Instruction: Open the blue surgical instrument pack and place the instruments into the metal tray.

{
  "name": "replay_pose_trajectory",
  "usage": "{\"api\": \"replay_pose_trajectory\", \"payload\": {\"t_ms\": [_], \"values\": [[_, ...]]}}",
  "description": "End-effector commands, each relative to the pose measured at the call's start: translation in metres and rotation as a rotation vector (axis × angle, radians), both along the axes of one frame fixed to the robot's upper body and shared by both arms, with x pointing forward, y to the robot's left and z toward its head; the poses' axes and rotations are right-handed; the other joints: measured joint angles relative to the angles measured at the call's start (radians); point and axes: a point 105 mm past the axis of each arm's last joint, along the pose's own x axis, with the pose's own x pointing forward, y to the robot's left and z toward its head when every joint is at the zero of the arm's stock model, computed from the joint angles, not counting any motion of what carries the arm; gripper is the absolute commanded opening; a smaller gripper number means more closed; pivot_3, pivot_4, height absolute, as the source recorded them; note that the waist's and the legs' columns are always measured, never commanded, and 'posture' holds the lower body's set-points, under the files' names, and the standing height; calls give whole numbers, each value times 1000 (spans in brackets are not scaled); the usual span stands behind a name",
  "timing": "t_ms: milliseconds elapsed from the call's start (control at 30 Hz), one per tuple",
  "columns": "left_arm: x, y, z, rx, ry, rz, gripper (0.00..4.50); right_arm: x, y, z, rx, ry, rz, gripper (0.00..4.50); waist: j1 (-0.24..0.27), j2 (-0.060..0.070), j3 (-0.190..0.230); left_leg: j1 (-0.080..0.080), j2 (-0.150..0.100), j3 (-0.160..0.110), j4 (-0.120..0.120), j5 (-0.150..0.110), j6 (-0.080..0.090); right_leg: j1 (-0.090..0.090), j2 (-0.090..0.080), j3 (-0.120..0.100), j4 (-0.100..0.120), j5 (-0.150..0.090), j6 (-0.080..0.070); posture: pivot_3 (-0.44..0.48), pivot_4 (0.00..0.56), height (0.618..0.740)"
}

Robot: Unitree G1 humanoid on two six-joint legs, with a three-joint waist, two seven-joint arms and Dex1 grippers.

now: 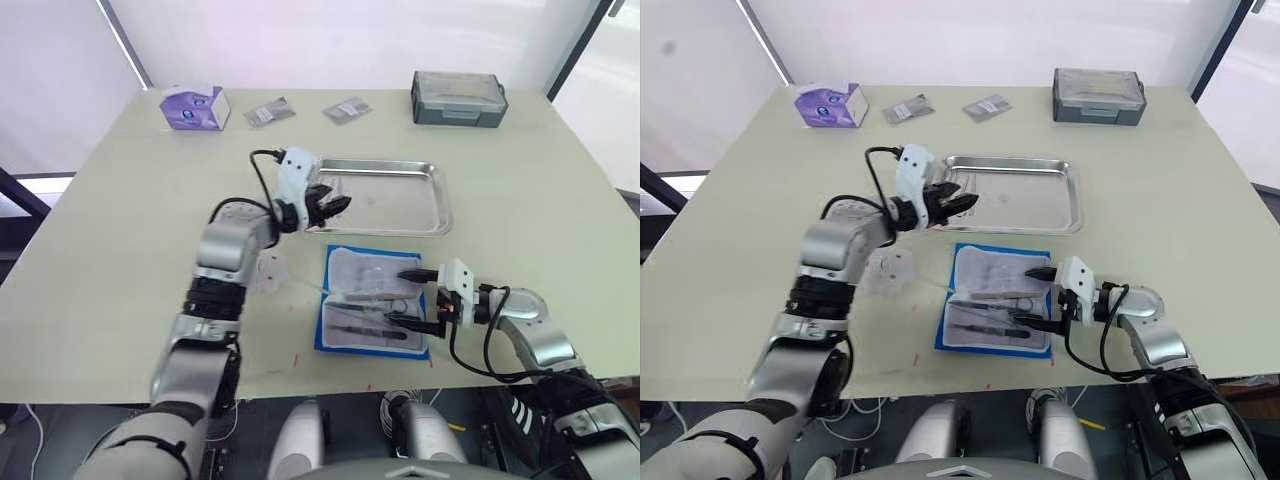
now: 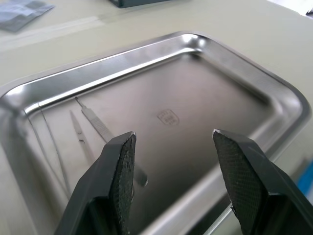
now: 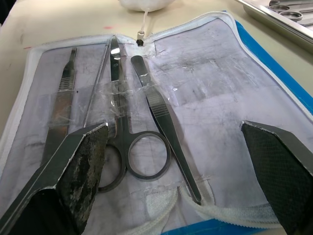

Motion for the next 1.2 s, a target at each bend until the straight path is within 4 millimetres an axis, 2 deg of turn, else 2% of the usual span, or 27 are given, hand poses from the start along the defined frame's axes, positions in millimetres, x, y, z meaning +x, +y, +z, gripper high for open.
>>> {"api": "replay_pose_trajectory", "payload": {"t_ms": [33,233,500,700,900,1200], "values": [[-24,-14,10,24,-75,-252,2660,-10,-16,-36,-91,141,-54,4500,3,0,0,0,0,0,0,0,0,0,0,0,0,0,0,0,150,727],[-54,-14,-9,108,-55,-501,2660,-13,-15,-36,-84,139,-53,4500,4,0,0,0,0,0,0,-2,4,0,0,0,0,0,0,0,150,727],[-67,-18,-44,286,-73,-694,2660,-13,-14,-35,-81,140,-55,4500,8,0,0,0,0,0,0,-3,5,0,0,1,0,0,0,0,150,727],[-65,-22,-58,329,-71,-767,2660,-13,-16,-34,-82,137,-61,4500,12,0,0,0,0,1,0,-3,5,-1,0,1,0,0,0,0,150,727],[-73,-26,-67,329,-37,-837,2660,-14,-19,-35,-88,139,-70,4500,15,0,0,-1,0,1,0,-3,5,-1,0,1,0,0,0,0,150,727],[-74,-24,-81,347,8,-827,2660,-14,-20,-34,-88,138,-79,4500,18,0,0,-1,0,1,0,-3,5,-1,0,1,0,0,0,0,150,727]]}}
